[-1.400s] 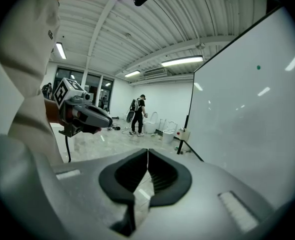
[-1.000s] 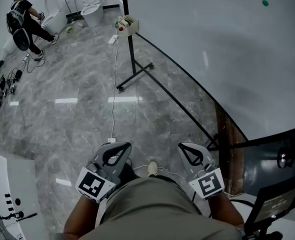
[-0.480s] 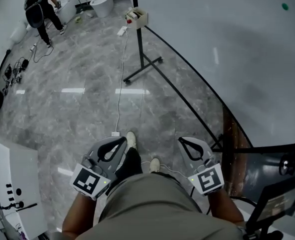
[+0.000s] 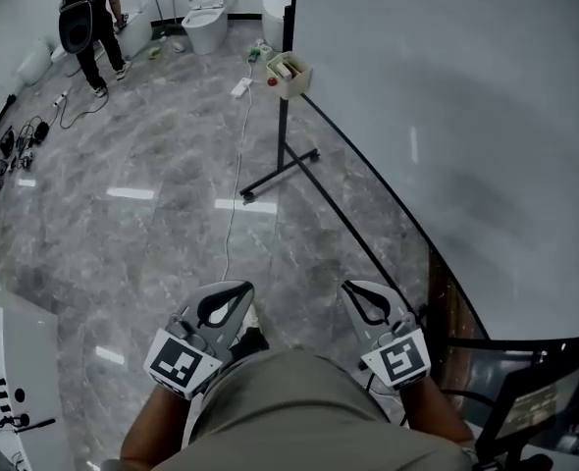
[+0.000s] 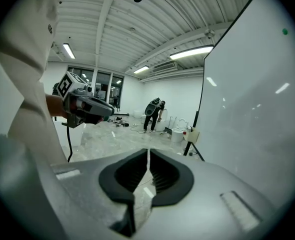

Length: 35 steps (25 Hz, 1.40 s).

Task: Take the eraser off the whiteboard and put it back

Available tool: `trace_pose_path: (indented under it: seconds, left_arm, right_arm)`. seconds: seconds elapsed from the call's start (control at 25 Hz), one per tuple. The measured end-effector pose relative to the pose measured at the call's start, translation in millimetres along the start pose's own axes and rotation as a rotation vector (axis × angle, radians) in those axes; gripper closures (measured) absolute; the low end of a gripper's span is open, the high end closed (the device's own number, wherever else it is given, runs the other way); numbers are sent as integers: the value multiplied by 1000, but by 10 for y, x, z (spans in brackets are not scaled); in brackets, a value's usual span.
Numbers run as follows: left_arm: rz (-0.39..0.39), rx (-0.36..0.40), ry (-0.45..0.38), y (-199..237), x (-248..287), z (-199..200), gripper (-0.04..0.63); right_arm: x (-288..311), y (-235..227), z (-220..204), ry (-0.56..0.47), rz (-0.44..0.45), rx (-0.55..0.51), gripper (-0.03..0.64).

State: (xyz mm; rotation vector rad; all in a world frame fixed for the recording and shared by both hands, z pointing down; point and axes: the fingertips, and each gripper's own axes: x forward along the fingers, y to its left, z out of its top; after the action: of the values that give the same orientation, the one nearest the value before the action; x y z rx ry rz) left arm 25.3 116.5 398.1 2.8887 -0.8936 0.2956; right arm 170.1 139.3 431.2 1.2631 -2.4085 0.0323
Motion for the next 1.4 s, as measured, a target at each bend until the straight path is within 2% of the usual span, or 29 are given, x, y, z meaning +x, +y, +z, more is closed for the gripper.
trace_pose_path:
  seconds: [0.24, 0.56, 0.76, 1.04, 1.2, 1.4]
  left_arm:
    - [-7, -13, -17, 691, 76, 129, 589]
    - [1, 48, -2, 1483, -28, 119, 589]
    - [17, 28, 2, 1834, -29, 87, 589]
    - [59, -38, 14, 2311, 390, 111, 588]
    - [61, -33, 8, 2420, 467, 228, 588]
    - [114, -44, 2, 2706, 839, 390, 589]
  right_arm:
    - [747, -166, 408, -2, -3, -19, 604]
    - [1633, -299, 759, -19, -42, -57, 595]
    - [2072, -480, 897, -37, -55, -1, 573]
    - [2717, -1225, 870, -9, -74, -34, 565]
    - [2968, -1496, 923, 7, -85, -34, 543]
    - [3457, -2076, 972, 8, -72, -69, 527]
